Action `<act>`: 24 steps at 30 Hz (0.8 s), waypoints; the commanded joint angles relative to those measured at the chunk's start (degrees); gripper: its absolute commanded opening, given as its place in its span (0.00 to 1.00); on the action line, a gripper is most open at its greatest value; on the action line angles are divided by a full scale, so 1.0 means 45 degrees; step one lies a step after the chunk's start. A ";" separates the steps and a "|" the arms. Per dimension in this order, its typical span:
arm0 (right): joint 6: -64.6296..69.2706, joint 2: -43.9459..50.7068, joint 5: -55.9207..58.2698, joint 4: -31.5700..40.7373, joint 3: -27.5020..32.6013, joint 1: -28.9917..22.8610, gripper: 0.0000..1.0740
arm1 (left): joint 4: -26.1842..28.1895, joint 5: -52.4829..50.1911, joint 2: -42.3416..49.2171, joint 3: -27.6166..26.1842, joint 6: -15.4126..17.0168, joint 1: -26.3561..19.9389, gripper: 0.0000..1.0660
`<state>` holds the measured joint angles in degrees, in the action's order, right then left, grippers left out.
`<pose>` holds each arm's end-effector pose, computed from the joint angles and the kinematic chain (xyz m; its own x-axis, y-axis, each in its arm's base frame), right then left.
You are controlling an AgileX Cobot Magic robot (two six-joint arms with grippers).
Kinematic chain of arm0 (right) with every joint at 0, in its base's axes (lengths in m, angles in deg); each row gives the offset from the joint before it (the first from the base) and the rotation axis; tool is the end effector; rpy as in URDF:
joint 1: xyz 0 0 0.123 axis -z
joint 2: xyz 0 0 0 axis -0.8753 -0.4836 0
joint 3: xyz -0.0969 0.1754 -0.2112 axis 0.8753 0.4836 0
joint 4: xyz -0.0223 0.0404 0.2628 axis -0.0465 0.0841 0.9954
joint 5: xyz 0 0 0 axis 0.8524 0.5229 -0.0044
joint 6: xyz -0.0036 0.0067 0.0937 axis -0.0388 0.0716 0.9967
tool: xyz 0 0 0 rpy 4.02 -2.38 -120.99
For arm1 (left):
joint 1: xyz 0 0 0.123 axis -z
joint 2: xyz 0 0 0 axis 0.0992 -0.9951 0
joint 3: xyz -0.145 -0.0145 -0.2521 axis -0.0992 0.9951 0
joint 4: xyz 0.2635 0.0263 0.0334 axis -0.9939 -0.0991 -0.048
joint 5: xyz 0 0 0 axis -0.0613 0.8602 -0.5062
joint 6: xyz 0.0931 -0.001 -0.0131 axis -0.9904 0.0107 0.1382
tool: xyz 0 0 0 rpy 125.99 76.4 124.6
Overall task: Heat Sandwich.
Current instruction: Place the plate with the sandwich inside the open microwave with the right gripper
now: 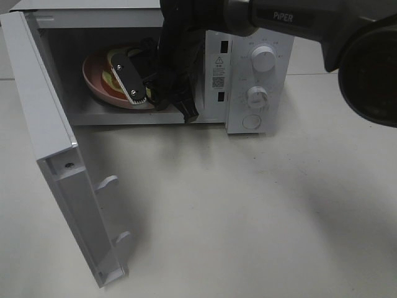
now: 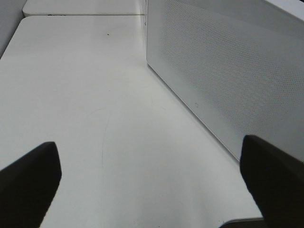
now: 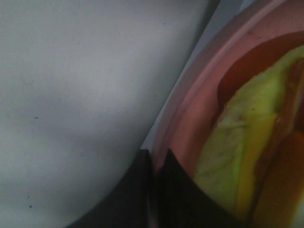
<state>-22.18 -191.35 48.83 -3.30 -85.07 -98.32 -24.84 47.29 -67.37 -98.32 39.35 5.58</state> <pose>0.4380 0.3319 0.1795 0.5398 -0.8411 -0.0346 -0.7417 -0.4557 -0.4922 0.0054 -0.0079 0.2844 -0.4369 -0.0074 -0.8995 0.0711 0.9966 -0.0427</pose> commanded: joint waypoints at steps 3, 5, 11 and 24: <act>0.0331 -0.0598 -0.0216 -0.0025 -0.0968 0.0000 0.02 | 0.0025 -0.0089 0.0318 0.0051 0.0038 0.0064 0.91; 0.0357 -0.0675 -0.0204 -0.0089 -0.1120 0.0000 0.02 | 0.0025 -0.0089 0.0318 0.0051 0.0038 0.0064 0.91; 0.0509 -0.1159 -0.0191 -0.0216 -0.1897 0.0127 0.02 | 0.0025 -0.0089 0.0318 0.0051 0.0038 0.0064 0.91; 0.0968 -0.1388 -0.0420 -0.0357 -0.2254 0.0293 0.04 | 0.0025 -0.0089 0.0318 0.0051 0.0038 0.0064 0.91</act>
<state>-18.51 -197.99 48.71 -4.74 -94.52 -97.46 -24.84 47.29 -67.37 -98.32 39.35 5.58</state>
